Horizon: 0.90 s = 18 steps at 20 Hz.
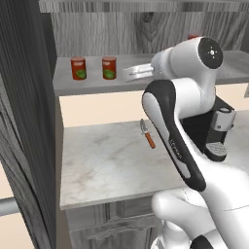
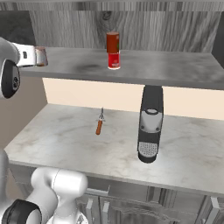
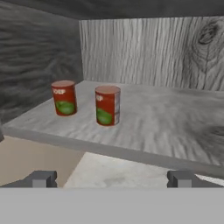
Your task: Stack two cans on top of the other two cans in the cabinet.
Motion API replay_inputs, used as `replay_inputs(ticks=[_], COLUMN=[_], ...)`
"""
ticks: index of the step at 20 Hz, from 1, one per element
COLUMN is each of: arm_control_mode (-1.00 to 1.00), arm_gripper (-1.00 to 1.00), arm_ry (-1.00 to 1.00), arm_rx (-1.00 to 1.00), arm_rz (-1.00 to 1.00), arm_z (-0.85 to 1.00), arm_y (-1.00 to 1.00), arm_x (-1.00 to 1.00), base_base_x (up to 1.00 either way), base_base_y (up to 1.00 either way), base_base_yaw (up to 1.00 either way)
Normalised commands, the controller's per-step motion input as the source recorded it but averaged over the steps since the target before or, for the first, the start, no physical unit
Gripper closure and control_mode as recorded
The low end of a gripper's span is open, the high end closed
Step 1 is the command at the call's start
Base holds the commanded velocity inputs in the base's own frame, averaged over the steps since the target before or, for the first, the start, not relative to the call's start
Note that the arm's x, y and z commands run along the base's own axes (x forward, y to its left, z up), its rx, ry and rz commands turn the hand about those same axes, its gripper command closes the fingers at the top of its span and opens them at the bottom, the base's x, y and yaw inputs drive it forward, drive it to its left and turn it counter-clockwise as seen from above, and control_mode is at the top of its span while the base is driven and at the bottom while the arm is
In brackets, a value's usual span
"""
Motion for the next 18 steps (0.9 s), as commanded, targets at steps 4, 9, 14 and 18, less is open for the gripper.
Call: replay_inputs(ticks=[4,9,14,18], arm_control_mode=[-1.00,-1.00,-1.00,-1.00], arm_gripper=[-1.00,-1.00,-1.00,-1.00], arm_ry=[0.00,-0.02,0.00,0.00], arm_rx=[0.00,0.00,0.00,0.00], arm_rz=[-0.17,-0.06,0.00,0.02], arm_z=[-0.25,-0.22,0.00,0.00], arm_y=[0.01,0.00,0.00,0.00], arm_x=[0.18,0.19,0.24,0.34], base_base_x=[0.00,0.00,0.00,0.00], base_base_y=[0.00,0.00,0.00,0.00], base_base_yaw=[0.00,0.00,0.00,0.00])
